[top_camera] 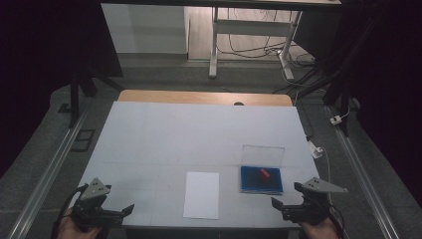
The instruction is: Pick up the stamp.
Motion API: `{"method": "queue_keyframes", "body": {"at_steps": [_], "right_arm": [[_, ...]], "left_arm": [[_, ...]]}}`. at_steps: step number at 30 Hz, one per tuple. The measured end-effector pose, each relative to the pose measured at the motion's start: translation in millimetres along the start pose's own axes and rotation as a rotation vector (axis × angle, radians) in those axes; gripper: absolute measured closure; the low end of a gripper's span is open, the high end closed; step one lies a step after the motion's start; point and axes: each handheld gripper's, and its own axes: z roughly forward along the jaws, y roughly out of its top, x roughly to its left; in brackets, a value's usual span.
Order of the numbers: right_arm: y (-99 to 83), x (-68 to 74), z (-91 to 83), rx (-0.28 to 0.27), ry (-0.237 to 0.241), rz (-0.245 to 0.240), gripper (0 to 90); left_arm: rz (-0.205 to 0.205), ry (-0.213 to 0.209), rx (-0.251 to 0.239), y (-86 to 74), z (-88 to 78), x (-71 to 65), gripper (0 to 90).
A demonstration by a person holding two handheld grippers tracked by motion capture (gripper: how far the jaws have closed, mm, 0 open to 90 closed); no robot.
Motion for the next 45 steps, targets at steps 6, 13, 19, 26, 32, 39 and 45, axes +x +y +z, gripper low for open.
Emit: {"method": "queue_keyframes", "body": {"at_steps": [6, 13, 19, 26, 32, 39, 45], "right_arm": [[0.8, 2.7, 3.1, 0.035, 0.018, -0.031, 0.0], [1.5, 2.4, 4.6, 0.049, 0.017, -0.026, 0.0], [1.8, 4.1, 6.2, 0.06, 0.014, -0.042, 0.0], [2.1, 4.7, 6.3, 0.064, 0.018, -0.045, 0.0], [3.0, 4.6, 6.2, 0.064, 0.016, -0.043, 0.0], [5.7, 4.2, 8.0, 0.058, 0.029, -0.049, 0.0], [8.5, 6.0, 11.9, 0.049, 0.037, -0.072, 0.0]], "left_arm": [[0.004, -0.008, 0.004, 0.4, 0.4, 0.1, 2.1], [0.007, -0.012, 0.015, 0.8, 1.6, -0.1, 2.3], [0.006, -0.013, 0.017, 0.7, 1.7, 0.0, 2.4], [0.002, -0.016, 0.018, 0.8, 1.9, 0.4, 2.6], [-0.003, -0.019, 0.019, 0.8, 1.9, 0.8, 2.7], [-0.005, -0.019, 0.021, 1.0, 2.3, 1.2, 2.7], [-0.006, -0.021, 0.025, 1.2, 2.6, 1.5, 2.8]]}}
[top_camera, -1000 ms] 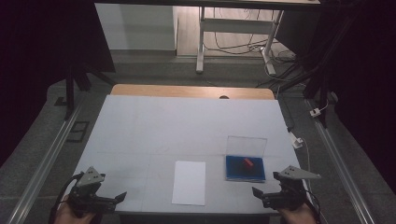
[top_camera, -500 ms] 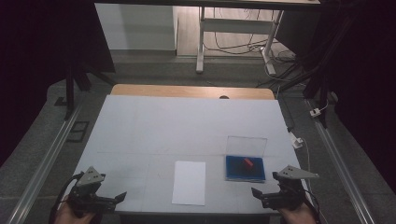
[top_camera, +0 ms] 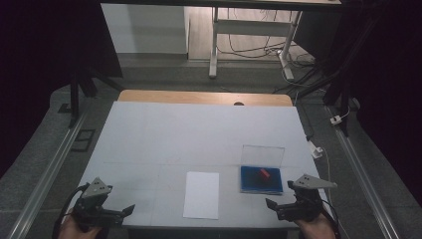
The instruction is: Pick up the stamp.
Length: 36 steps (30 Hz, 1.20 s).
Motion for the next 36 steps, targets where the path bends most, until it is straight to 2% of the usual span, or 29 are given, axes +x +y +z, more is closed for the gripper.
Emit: {"method": "queue_keyframes", "body": {"at_steps": [10, 15, 23, 26, 36], "right_arm": [[7.3, -1.6, 11.1, -0.008, -0.017, -0.015, 0.0], [10.2, -4.1, 18.3, -0.007, -0.005, -0.031, 0.0], [21.2, -10.9, 34.3, 0.039, 0.002, -0.028, 0.0], [22.7, -11.3, 37.2, 0.04, 0.001, -0.038, 0.0], [30.3, -17.8, 56.0, 0.098, -0.03, -0.061, 0.0]], "left_arm": [[-0.011, -0.007, 0.0, 0.1, 0.4, 1.2, 2.7], [-0.017, -0.012, 0.002, 0.3, 0.4, 2.0, 2.7], [-0.022, -0.017, 0.013, 1.0, 1.8, 2.7, 2.7], [-0.025, -0.019, 0.013, 1.1, 1.9, 3.0, 2.6], [-0.023, -0.02, 0.013, 1.2, 1.9, 3.0, 2.6]]}}
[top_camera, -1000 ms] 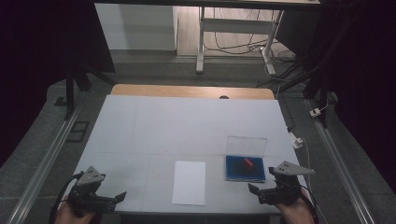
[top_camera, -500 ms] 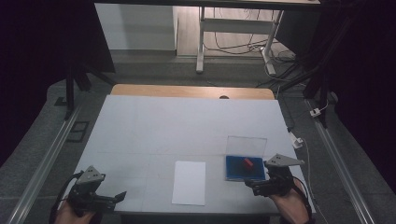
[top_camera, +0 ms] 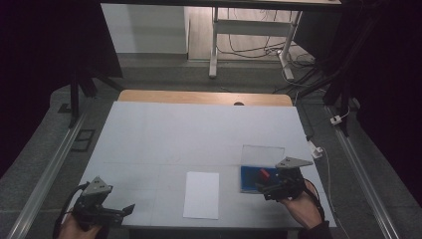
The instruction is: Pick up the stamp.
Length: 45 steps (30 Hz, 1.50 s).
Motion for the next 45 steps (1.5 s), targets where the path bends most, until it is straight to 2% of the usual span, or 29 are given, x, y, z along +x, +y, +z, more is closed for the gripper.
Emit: {"method": "queue_keyframes", "body": {"at_steps": [14, 15, 17, 18, 19, 20, 21, 22, 23, 24, 25, 26, 28, 34, 35, 40, 45], "right_arm": [[5.9, -8.2, 22.1, 0.057, -0.022, -0.02, 0.0], [7.1, -9.1, 23.1, 0.067, -0.023, -0.035, 4.3], [8.5, -10.2, 22.9, 0.067, -0.026, -0.032, 10.5], [8.5, -10.2, 22.9, 0.067, -0.026, -0.032, 10.5], [9.4, -11.6, 21.9, 0.065, -0.02, -0.04, 23.3], [9.4, -11.6, 21.9, 0.065, -0.02, -0.04, 23.3], [10.3, -12.8, 20.9, 0.073, -0.015, -0.044, 34.4], [10.8, -13.4, 20.6, 0.079, -0.012, -0.048, 39.9], [11.2, -13.7, 20.5, 0.087, -0.01, -0.049, 45.0], [11.2, -13.7, 20.5, 0.087, -0.01, -0.049, 45.0], [11.7, -15.1, 20.9, 0.101, -0.002, -0.048, 53.5], [11.7, -15.1, 20.9, 0.101, -0.002, -0.048, 53.5], [12.0, -16.9, 21.7, 0.114, 0.009, -0.042, 61.8], [14.1, -17.8, 20.2, 0.104, 0.009, -0.047, 73.2], [14.2, -17.8, 20.7, 0.108, 0.012, -0.047, 78.8], [15.4, -17.5, 21.2, 0.122, 0.012, -0.06, 79.9], [15.6, -16.2, 20.6, 0.113, 0.003, -0.063, 80.0]], "left_arm": [[0.003, 0.0, 0.002, 0.2, 0.2, -0.1, 2.6], [0.003, 0.0, 0.003, 0.2, 0.3, -0.1, 2.6], [0.003, 0.001, 0.003, 0.2, 0.3, -0.2, 2.6], [0.004, 0.001, 0.003, 0.2, 0.3, -0.3, 2.6], [0.004, 0.001, 0.003, 0.2, 0.3, -0.3, 2.6], [0.004, 0.002, 0.003, 0.2, 0.4, -0.4, 2.6], [0.004, 0.002, 0.003, 0.2, 0.4, -0.4, 2.6], [0.004, 0.003, 0.003, 0.2, 0.5, -0.5, 2.6], [0.004, 0.003, 0.003, 0.2, 0.5, -0.5, 2.6], [0.004, 0.003, 0.003, 0.2, 0.5, -0.4, 2.6], [0.004, 0.003, 0.003, 0.2, 0.5, -0.5, 2.6], [0.004, 0.003, 0.003, 0.2, 0.5, -0.5, 2.6], [0.005, 0.004, 0.004, 0.3, 0.6, -0.6, 2.6], [0.007, 0.004, 0.007, 0.5, 0.9, -0.7, 2.6], [0.005, 0.003, 0.007, 0.4, 0.9, -0.7, 2.6], [0.007, 0.005, 0.006, 0.4, 0.8, -0.8, 2.6], [0.009, 0.004, 0.005, 0.3, 0.6, -0.8, 2.6]]}}
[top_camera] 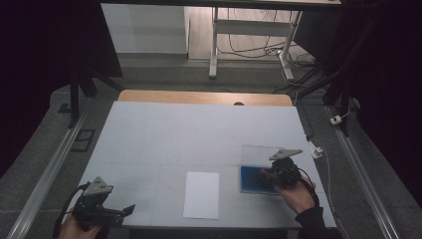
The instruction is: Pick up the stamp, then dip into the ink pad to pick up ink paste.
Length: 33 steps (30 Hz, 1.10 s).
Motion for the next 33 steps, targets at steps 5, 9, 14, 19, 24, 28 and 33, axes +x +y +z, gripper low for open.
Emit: {"method": "queue_keyframes", "body": {"at_steps": [5, 9, 14, 19, 24, 28, 33], "right_arm": [[0.4, -1.4, -9.0, -0.052, 0.007, 0.002, 80.0], [-0.4, -2.2, -12.3, -0.063, 0.023, 0.006, 80.0], [-0.6, -1.8, -18.5, -0.097, 0.033, 0.023, 80.0], [-1.5, -1.6, -24.5, -0.119, 0.036, 0.03, 80.0], [-2.4, -2.7, -29.4, -0.147, 0.04, 0.048, 80.0], [-2.6, -2.4, -29.7, -0.148, 0.038, 0.045, 80.1], [-1.5, -0.9, -30.3, -0.149, 0.035, 0.025, 80.0]], "left_arm": [[0.0, -0.001, -0.001, 0.0, -0.1, 0.0, 2.6], [0.001, -0.002, -0.002, -0.1, -0.2, 0.0, 2.6], [0.002, -0.004, -0.003, -0.1, -0.3, -0.1, 2.6], [0.003, -0.003, -0.003, -0.2, -0.4, -0.2, 2.6], [0.004, -0.003, -0.003, 0.0, -0.5, -0.5, 2.6], [0.006, -0.001, -0.001, 0.2, -0.3, -0.8, 2.6], [0.002, -0.007, -0.003, -0.2, -0.4, 0.1, 2.6]]}}
